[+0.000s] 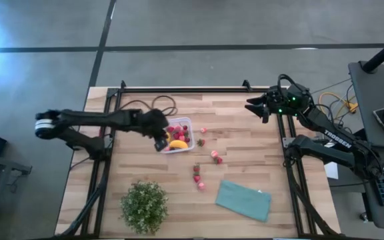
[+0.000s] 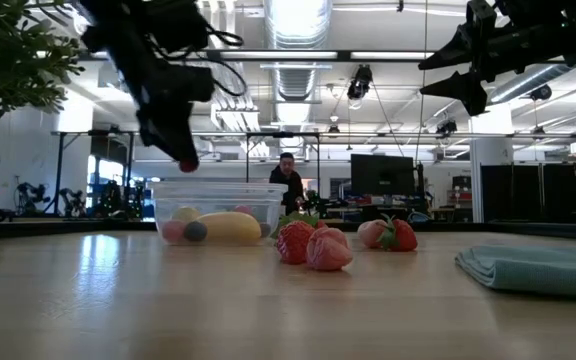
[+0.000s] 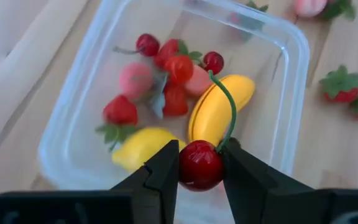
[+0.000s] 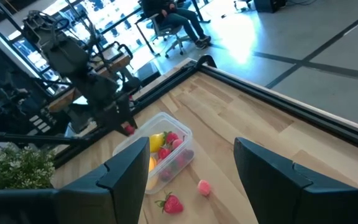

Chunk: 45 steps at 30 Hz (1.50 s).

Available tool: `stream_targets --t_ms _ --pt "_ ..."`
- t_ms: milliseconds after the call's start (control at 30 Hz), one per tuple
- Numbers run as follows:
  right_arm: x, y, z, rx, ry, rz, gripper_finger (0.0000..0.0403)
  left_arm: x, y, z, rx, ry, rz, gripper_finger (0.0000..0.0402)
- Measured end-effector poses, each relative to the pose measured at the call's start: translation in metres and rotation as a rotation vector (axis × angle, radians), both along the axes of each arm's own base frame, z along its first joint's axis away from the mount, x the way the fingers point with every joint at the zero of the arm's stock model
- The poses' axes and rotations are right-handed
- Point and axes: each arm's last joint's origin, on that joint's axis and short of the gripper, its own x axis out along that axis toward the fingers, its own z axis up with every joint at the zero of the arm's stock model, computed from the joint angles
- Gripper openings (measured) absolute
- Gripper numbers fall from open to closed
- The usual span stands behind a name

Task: Pick and placing Produce into tupperware
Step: Put the red cherry into the transparent bin, then put the red strawberry into the transparent bin

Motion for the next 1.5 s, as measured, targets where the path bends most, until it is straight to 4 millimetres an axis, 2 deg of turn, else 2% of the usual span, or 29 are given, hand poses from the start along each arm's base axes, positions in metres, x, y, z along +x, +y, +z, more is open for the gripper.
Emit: stream_targets --t_ms 100,200,400,467,567,667,800,900,1100,1267,1500 --pt "0.0 0.0 0.0 0.0 0.0 0.0 0.0226 0.021 0.004 -0.001 0.019 0.034 -0.037 0.0104" --pt "0.0 0.0 0.0 0.0 0.0 0.001 0.0226 0.038 0.007 -0.002 0.026 0.053 -0.051 0.0134" --pt "0.0 0.0 0.0 0.0 0.0 0.0 0.0226 0.052 0.01 0.003 0.012 0.108 -0.053 0.0219" --pt "0.0 0.0 0.0 0.0 0.0 0.0 0.0226 0.055 0.008 0.01 -0.039 0.091 -0.091 0.0244" --pt "0.0 0.0 0.0 0.0 0.0 0.0 0.0226 0.061 -0.002 0.025 -0.203 -0.003 -0.235 0.0265" --pt "0.0 0.0 0.0 0.0 0.0 0.0 0.0226 0.067 -0.017 0.034 -0.246 -0.074 -0.433 0.0264" --pt "0.0 0.0 0.0 0.0 0.0 0.0 0.0226 0.068 -0.049 0.034 0.031 -0.071 -0.795 0.0239" --pt "0.0 0.0 0.0 0.0 0.0 0.0 0.0226 0.073 -0.066 0.033 0.157 -0.07 -0.872 0.022" --pt "0.0 0.0 0.0 0.0 0.0 0.0 0.0226 0.106 -0.07 0.024 0.213 -0.118 -0.891 0.0203" --pt "0.0 0.0 0.0 0.0 0.0 0.0 0.0226 0.135 -0.074 0.01 0.264 -0.063 -0.998 0.0203" --pt "0.0 0.0 0.0 0.0 0.0 0.0 0.0226 0.153 -0.079 -0.009 0.437 0.036 -1.31 0.0203"
